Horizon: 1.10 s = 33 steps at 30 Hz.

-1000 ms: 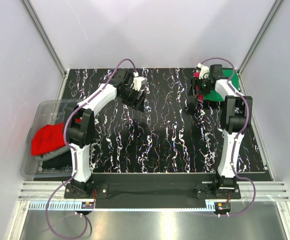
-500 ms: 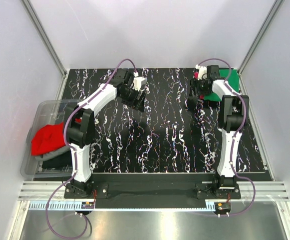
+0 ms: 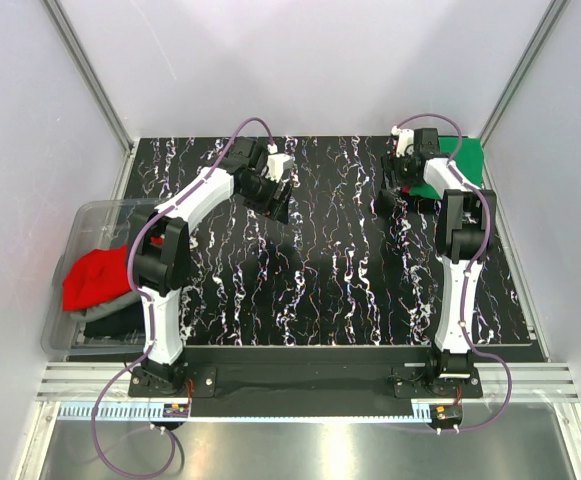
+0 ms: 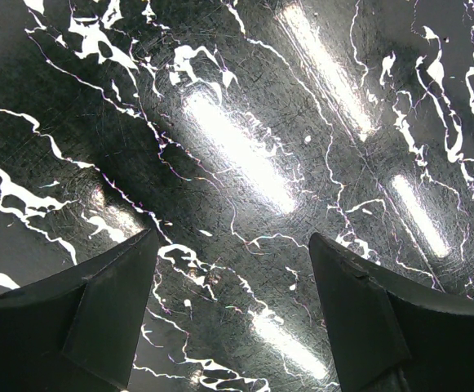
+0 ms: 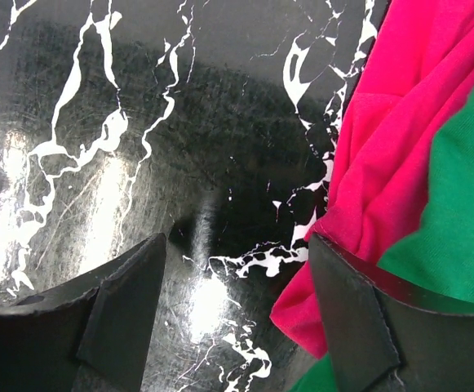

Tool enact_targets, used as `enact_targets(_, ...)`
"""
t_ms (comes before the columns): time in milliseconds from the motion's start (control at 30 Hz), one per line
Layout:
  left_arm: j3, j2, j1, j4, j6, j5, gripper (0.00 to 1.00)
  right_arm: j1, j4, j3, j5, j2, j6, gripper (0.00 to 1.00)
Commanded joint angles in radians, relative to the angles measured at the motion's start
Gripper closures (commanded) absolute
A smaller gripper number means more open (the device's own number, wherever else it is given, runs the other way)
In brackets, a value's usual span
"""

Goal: Fold and stack the t-shirts
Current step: Reset both grippers

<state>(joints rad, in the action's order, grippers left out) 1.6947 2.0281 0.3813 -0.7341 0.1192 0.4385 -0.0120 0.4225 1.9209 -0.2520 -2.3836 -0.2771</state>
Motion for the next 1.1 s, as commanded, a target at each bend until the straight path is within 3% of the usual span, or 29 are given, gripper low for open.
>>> enact_targets(0, 0.019, -0.028, 0.004, 0.021, 0.002, -0.009, 0.2, 0.0, 0.009, 0.013, 0.008, -0.019, -0.01, 0.23)
enact_targets(100, 0.017, -0.043, 0.004, 0.021, 0.004, -0.017, 0.2, 0.003, 0.009, -0.02, -0.067, 0.061, -0.037, 0.22)
enact_targets(267, 0.026, -0.106, 0.004, 0.021, 0.016, -0.102, 0.19, 0.073, 0.009, -0.092, -0.145, 0.233, -0.042, 0.0)
enact_targets(500, 0.068, -0.152, -0.012, 0.012, 0.027, -0.132, 0.18, 0.158, 0.001, -0.289, -0.161, 0.454, 0.048, 0.0)
enact_targets(700, 0.042, -0.204, -0.012, -0.001, 0.031, -0.133, 0.18, 0.216, -0.088, -0.542, -0.067, 0.67, 0.019, 0.0)
enact_targets(767, 0.034, -0.21, -0.012, -0.002, -0.002, -0.179, 0.17, 0.244, -0.143, -0.614, 0.078, 0.714, 0.093, 0.0)
enact_targets(833, 0.028, -0.216, -0.01, -0.001, -0.009, -0.207, 0.16, 0.259, -0.172, -0.629, 0.164, 0.758, 0.194, 0.0)
enact_targets(1067, 0.014, -0.178, -0.007, -0.019, 0.014, -0.363, 0.11, 0.284, -0.177, -0.571, 0.232, 0.768, 0.222, 0.0)
